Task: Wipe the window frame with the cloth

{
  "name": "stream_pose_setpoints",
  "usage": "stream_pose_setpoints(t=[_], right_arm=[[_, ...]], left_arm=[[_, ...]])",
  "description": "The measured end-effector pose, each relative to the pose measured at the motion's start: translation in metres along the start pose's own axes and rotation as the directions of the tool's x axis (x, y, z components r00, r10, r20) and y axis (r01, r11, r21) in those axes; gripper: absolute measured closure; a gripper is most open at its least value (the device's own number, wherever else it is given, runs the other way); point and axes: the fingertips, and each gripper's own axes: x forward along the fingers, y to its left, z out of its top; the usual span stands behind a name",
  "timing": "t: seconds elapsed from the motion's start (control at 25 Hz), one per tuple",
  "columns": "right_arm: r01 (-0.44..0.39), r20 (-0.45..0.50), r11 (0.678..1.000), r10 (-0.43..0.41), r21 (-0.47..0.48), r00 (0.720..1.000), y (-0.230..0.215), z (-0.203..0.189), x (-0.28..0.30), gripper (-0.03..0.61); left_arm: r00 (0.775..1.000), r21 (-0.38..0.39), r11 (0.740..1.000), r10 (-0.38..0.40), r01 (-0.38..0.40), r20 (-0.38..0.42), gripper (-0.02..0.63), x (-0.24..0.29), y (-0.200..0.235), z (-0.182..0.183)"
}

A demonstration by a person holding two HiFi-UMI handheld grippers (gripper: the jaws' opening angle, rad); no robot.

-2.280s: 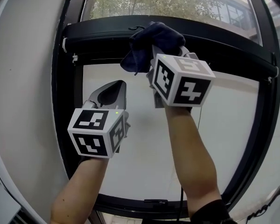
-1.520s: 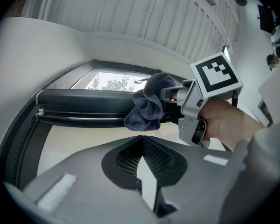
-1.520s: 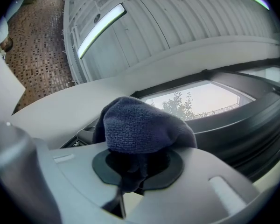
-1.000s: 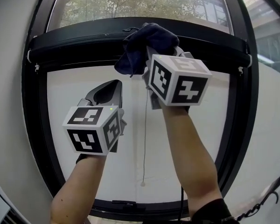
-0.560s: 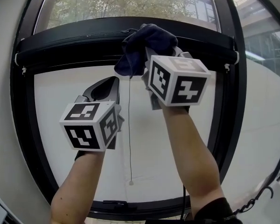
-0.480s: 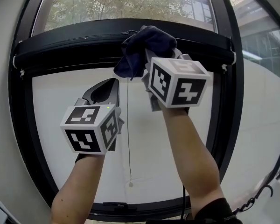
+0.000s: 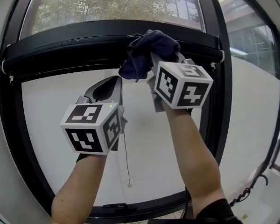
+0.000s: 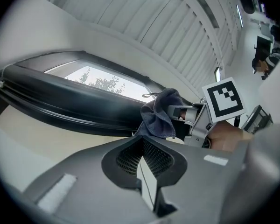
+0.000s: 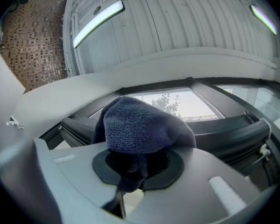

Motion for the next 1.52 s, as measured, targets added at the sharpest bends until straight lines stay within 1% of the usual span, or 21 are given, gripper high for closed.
stream_pose_setpoints(t=[0.2, 0.36, 0.52, 0.76, 1.04, 1.12, 1.24, 1.32, 1.52], right_arm=[[0.027, -0.008, 1.000, -0.027, -0.012, 1.000, -0.008, 0.000, -0.003, 0.528], [0.047, -0.003, 0.999, -0.048, -0.010, 0.999, -0.020, 0.000, -0.009, 0.528], [0.038, 0.004, 0.999, -0.038, -0.002, 0.999, -0.032, -0.001, -0.012, 0.528], [0.005, 0.007, 1.000, -0.005, -0.026, 1.000, -0.048, 0.001, -0.017, 0.528], [-0.033, 0.015, 0.999, 0.033, -0.022, 0.999, -0.098, 0.008, -0.040, 0.528], [-0.034, 0.014, 0.999, 0.034, -0.024, 0.999, -0.106, 0.007, -0.041, 0.527], [-0.027, 0.016, 0.999, 0.028, -0.019, 0.999, -0.112, 0.004, -0.037, 0.528], [-0.014, 0.018, 1.000, 0.014, -0.015, 1.000, -0.123, 0.002, -0.040, 0.528], [-0.004, 0.024, 1.000, 0.005, -0.028, 1.000, -0.163, 0.002, -0.057, 0.528]], left_arm=[[0.999, -0.029, 0.999, -0.026, 0.025, -0.021, 0.620, 0.005, 0.000, -0.009], [0.999, -0.043, 0.998, -0.048, 0.046, -0.025, 0.620, 0.007, -0.010, -0.012], [0.998, -0.019, 0.999, -0.045, 0.045, -0.031, 0.620, 0.014, -0.022, -0.016], [0.999, -0.026, 1.000, -0.013, 0.012, -0.034, 0.620, 0.031, -0.034, -0.024], [1.000, -0.017, 1.000, -0.001, 0.000, -0.031, 0.620, 0.060, -0.089, -0.030], [0.999, -0.015, 1.000, -0.002, 0.001, -0.033, 0.620, 0.066, -0.095, -0.032], [0.999, -0.034, 0.999, -0.009, 0.008, -0.043, 0.620, 0.073, -0.092, -0.039], [0.999, -0.022, 1.000, -0.002, 0.001, -0.049, 0.620, 0.079, -0.094, -0.043], [0.998, -0.046, 0.999, -0.013, 0.010, -0.056, 0.620, 0.102, -0.127, -0.054]])
